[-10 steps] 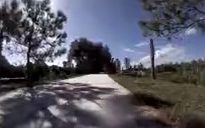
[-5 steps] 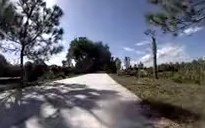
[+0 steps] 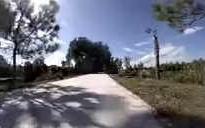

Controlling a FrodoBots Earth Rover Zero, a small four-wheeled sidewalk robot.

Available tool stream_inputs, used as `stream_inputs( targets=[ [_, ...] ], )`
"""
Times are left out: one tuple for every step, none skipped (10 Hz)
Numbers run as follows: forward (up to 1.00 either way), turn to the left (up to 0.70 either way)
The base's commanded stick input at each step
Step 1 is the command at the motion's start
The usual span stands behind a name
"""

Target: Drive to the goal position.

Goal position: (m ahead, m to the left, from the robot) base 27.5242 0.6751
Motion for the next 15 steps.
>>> stream_inputs(
  targets=[
    [0.85, 0.0],
    [0.85, 0.0],
    [0.85, 0.0],
    [0.85, 0.0],
    [0.85, 0.0],
    [0.85, 0.0],
    [0.85, 0.0],
    [0.85, 0.0],
    [0.85, 0.0],
    [0.85, 0.0],
    [0.85, 0.0],
    [0.85, 0.08],
    [0.85, 0.22],
    [0.85, 0.26],
    [0.85, 0.0]
  ],
)
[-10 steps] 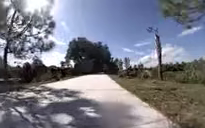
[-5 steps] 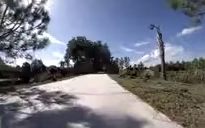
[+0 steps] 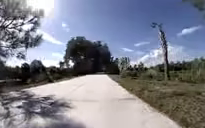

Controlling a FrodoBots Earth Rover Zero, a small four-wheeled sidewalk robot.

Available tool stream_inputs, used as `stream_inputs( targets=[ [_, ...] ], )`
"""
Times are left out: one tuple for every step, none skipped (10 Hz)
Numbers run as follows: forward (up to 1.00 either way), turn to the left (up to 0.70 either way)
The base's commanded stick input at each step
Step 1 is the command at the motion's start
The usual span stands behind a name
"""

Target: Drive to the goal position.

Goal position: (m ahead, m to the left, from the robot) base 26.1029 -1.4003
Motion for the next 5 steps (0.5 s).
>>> stream_inputs(
  targets=[
    [0.85, 0.0],
    [0.85, 0.0],
    [0.85, 0.0],
    [0.85, 0.0],
    [0.85, 0.0]
  ],
)
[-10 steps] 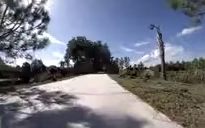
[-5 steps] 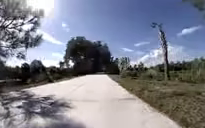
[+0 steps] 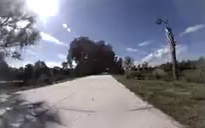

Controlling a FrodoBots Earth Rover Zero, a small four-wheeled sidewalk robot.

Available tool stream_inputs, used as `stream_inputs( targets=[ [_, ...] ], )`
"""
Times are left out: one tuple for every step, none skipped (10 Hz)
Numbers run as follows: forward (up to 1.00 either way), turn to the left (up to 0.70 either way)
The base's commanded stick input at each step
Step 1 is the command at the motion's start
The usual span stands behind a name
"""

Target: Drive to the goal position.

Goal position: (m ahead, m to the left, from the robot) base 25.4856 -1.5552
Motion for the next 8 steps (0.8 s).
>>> stream_inputs(
  targets=[
    [0.85, 0.0],
    [0.85, 0.0],
    [0.85, 0.0],
    [0.85, -0.02],
    [0.85, -0.26],
    [0.85, -0.34],
    [0.85, -0.09],
    [0.85, 0.0]
  ],
)
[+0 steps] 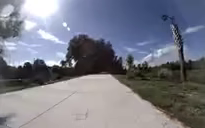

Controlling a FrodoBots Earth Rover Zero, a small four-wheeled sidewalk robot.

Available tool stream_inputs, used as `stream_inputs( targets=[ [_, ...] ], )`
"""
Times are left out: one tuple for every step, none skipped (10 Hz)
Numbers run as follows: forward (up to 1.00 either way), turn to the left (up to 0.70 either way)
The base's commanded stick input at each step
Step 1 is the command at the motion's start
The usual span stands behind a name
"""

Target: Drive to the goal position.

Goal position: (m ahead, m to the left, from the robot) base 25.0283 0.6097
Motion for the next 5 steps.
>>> stream_inputs(
  targets=[
    [0.85, 0.0],
    [0.85, 0.0],
    [0.85, 0.0],
    [0.85, 0.0],
    [0.85, 0.0]
  ],
)
